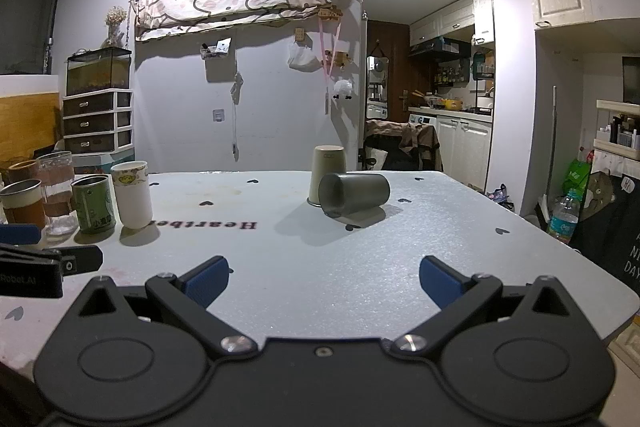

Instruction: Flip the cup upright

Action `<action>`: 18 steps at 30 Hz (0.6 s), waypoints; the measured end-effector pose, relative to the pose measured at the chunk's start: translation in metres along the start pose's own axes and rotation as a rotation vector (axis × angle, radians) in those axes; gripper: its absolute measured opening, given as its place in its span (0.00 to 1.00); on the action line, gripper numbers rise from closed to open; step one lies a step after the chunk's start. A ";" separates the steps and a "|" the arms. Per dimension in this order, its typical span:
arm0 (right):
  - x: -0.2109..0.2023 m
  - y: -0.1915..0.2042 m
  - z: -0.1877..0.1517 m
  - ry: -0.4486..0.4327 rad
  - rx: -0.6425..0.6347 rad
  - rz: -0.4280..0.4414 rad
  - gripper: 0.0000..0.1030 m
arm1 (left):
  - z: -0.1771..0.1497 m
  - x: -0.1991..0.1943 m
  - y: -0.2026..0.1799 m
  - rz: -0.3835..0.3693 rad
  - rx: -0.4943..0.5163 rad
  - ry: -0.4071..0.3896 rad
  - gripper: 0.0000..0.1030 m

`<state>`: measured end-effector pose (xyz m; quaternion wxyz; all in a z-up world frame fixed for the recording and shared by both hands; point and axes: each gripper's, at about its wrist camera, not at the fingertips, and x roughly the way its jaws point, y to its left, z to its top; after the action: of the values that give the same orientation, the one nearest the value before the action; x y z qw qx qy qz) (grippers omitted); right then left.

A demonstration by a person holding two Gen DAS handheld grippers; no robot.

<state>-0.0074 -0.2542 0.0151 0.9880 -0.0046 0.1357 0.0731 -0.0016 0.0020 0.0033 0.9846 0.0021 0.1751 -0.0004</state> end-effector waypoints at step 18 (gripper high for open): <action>0.020 -0.003 0.017 -0.024 -0.011 -0.007 1.00 | -0.021 0.006 0.010 0.004 -0.024 0.008 1.00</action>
<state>0.0163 -0.2535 0.0264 0.9898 -0.0098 0.1236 0.0706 -0.0031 0.0121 -0.0180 0.9838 -0.0091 0.1792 0.0037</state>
